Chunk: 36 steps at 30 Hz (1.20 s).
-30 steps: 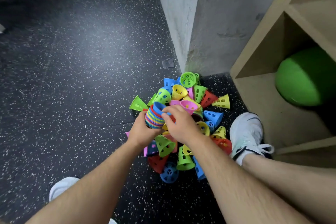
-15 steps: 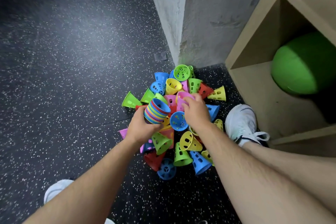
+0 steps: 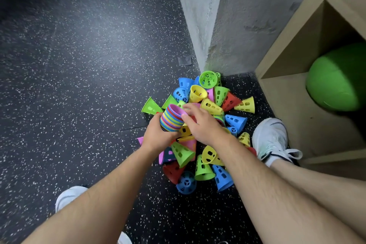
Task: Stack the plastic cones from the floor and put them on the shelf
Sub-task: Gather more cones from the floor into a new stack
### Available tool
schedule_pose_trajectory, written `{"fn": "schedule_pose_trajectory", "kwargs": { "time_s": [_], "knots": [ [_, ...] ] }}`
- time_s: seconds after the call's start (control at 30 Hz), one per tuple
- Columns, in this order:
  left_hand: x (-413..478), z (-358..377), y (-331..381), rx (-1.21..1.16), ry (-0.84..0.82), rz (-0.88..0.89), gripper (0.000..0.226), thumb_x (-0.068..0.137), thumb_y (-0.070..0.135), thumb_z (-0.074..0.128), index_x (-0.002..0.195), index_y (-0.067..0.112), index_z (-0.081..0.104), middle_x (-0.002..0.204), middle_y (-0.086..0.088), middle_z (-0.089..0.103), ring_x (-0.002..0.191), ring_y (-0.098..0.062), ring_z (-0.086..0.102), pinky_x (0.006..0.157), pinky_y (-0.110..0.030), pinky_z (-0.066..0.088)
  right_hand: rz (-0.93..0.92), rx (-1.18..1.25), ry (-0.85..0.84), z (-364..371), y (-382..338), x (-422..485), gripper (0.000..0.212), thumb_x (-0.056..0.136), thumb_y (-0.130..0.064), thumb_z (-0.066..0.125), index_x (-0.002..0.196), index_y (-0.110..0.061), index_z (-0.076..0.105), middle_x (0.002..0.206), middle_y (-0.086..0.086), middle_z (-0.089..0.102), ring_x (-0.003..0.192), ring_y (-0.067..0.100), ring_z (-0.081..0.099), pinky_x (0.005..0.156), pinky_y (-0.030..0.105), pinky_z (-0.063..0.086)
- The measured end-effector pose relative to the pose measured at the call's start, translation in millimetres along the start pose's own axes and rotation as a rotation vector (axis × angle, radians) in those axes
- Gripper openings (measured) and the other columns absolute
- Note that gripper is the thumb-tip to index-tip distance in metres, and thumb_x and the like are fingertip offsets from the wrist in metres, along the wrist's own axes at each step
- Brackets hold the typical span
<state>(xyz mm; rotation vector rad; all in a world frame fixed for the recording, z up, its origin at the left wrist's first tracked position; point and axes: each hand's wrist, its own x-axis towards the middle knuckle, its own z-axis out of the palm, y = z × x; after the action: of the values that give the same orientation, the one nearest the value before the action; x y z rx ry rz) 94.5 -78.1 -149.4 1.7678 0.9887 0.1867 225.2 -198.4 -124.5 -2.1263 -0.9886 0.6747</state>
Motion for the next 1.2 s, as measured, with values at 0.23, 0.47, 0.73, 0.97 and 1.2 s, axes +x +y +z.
{"fn": "schedule_pose_trajectory", "kwargs": {
  "time_s": [0.23,0.47,0.73,0.97,1.2],
  "knots": [
    [-4,-14,-12,-0.043,0.028,-0.035,0.060,0.053,0.031,0.089,0.104,0.028,0.057,0.092,0.003,0.071,0.080,-0.014,0.070,0.078,-0.042,0.060,0.185,-0.239,0.126,11,2,31,0.044,0.099,-0.033,0.048,0.139,-0.014,0.046,0.130,0.006,0.060,0.125,0.029,0.043,0.105,0.045,0.038],
    [-5,-27,-20,-0.030,0.058,-0.047,0.056,0.058,0.023,0.090,0.104,0.025,0.058,0.089,0.003,0.071,0.072,-0.007,0.068,0.073,-0.042,0.061,0.339,-0.379,0.129,29,-1,47,0.014,0.098,-0.026,0.052,0.103,-0.026,0.065,0.117,0.003,0.065,0.120,0.028,0.041,0.101,0.040,0.031],
    [-2,-43,-27,-0.006,0.088,-0.048,0.053,0.061,0.021,0.091,0.097,0.030,0.053,0.090,0.004,0.070,0.077,-0.010,0.068,0.074,-0.035,0.058,0.306,-0.302,0.024,46,1,45,0.046,0.091,-0.035,0.057,0.136,-0.030,0.048,0.135,0.000,0.054,0.129,0.028,0.037,0.110,0.044,0.031],
    [-7,-48,-30,-0.006,0.092,-0.089,0.052,0.055,0.030,0.087,0.097,0.025,0.056,0.084,0.002,0.071,0.070,-0.015,0.069,0.068,-0.039,0.059,0.201,-0.377,0.050,64,-7,56,0.028,0.099,-0.027,0.054,0.125,-0.022,0.063,0.127,0.009,0.049,0.123,0.031,0.041,0.104,0.039,0.034],
    [-3,-59,-31,-0.014,0.151,-0.105,0.047,0.058,0.030,0.084,0.095,0.026,0.055,0.081,0.004,0.070,0.069,-0.014,0.068,0.067,-0.036,0.056,-0.036,0.032,0.355,51,-29,57,0.022,0.101,-0.014,0.048,0.112,-0.006,0.065,0.118,0.010,0.059,0.108,0.023,0.055,0.089,0.016,0.032]
  ]
}}
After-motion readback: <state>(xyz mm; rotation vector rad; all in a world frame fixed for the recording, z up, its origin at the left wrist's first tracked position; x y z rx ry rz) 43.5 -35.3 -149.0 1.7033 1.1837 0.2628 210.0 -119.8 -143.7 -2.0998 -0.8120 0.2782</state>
